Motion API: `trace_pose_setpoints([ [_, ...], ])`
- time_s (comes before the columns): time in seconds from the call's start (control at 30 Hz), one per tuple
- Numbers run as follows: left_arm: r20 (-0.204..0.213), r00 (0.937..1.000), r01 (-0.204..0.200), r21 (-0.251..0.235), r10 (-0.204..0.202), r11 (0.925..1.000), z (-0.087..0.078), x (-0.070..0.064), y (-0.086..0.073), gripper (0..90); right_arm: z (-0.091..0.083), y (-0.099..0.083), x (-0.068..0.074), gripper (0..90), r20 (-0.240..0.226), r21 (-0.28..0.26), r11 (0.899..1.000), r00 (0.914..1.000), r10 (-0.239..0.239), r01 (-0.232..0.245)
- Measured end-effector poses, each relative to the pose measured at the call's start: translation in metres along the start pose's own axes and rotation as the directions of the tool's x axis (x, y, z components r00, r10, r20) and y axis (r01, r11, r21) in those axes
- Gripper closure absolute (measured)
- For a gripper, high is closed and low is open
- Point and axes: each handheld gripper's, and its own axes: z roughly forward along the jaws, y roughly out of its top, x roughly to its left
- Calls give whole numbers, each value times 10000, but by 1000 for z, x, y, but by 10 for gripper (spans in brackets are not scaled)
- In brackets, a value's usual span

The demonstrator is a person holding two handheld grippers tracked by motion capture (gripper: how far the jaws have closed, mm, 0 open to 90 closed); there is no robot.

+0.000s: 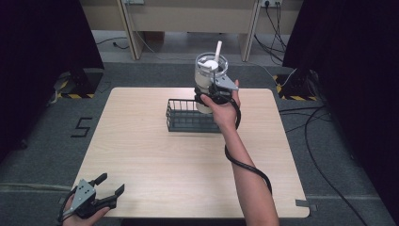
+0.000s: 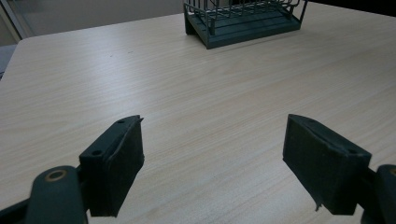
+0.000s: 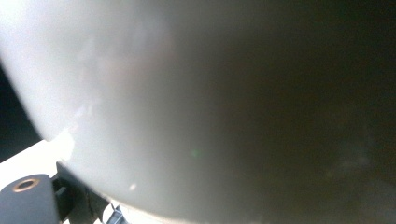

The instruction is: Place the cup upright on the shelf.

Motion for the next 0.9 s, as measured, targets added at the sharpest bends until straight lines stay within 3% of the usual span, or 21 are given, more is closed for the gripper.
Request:
trace_pose_setpoints([
  [0.27,38,10000,-2,1,2,10000,0,0,0,197,17,-9,7,103,-169,270,9996,9998,77,-72],
  [0.9,142,9999,-85,62,84,9999,0,-1,0,196,41,-47,6,102,20,1141,9935,10000,-8,6],
])
